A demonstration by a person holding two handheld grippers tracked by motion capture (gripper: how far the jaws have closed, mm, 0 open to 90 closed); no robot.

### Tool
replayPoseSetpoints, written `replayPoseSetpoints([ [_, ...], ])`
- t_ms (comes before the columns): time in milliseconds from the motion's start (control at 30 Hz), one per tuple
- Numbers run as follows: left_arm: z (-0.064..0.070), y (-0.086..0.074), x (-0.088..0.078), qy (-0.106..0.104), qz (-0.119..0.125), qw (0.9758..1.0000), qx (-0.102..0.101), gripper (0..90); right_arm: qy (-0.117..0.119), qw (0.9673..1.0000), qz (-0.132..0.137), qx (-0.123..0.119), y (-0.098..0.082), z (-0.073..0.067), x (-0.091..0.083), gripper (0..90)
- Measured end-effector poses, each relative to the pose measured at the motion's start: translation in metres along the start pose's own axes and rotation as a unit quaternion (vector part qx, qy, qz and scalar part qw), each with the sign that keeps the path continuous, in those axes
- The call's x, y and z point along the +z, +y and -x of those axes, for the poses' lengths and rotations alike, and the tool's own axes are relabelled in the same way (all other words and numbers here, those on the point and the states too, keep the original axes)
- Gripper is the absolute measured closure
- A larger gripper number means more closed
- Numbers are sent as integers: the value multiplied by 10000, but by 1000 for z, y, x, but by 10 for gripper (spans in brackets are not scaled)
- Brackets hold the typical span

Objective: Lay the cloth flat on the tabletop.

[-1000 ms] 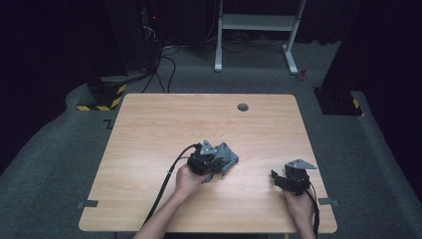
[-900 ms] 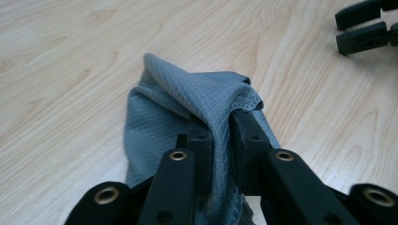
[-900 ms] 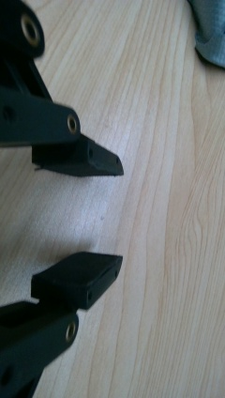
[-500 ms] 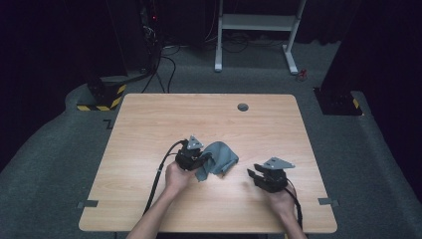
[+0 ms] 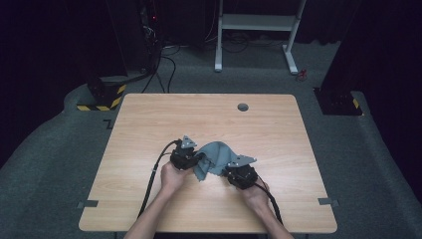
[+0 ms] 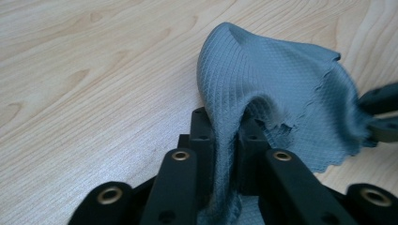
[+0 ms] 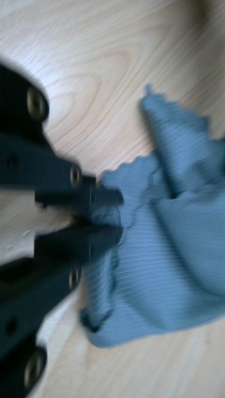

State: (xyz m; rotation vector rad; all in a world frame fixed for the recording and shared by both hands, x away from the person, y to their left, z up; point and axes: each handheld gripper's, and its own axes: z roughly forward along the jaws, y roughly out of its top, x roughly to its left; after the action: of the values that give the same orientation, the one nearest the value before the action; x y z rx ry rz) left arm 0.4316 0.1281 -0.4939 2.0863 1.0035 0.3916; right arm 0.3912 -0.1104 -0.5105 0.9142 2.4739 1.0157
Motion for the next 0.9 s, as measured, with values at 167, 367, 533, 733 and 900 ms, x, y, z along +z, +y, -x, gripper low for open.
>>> replayPoseSetpoints([
  [167, -3, 2, -8, 26, 168, 9998, -67, 831, 9, 9999, 49, -137, -7, 2, -14, 896],
  [367, -6, 4, -22, 168, 266, 9995, -105, 825, 140, 9994, 193, -234, -24, 3, -46, 896],
  [533, -6, -5, -11, 426, -89, 9991, 15, 736, 254, 9991, 29, -328, -43, 0, -49, 881],
  [733, -4, -17, -16, 702, -2, 9975, -18, 506, 286, 9985, 410, -231, -28, -4, -49, 705],
  [900, 5, -28, -26, 793, 54, 9968, 103, 453, 401, 9978, 406, -345, -8, -15, -36, 656],
])
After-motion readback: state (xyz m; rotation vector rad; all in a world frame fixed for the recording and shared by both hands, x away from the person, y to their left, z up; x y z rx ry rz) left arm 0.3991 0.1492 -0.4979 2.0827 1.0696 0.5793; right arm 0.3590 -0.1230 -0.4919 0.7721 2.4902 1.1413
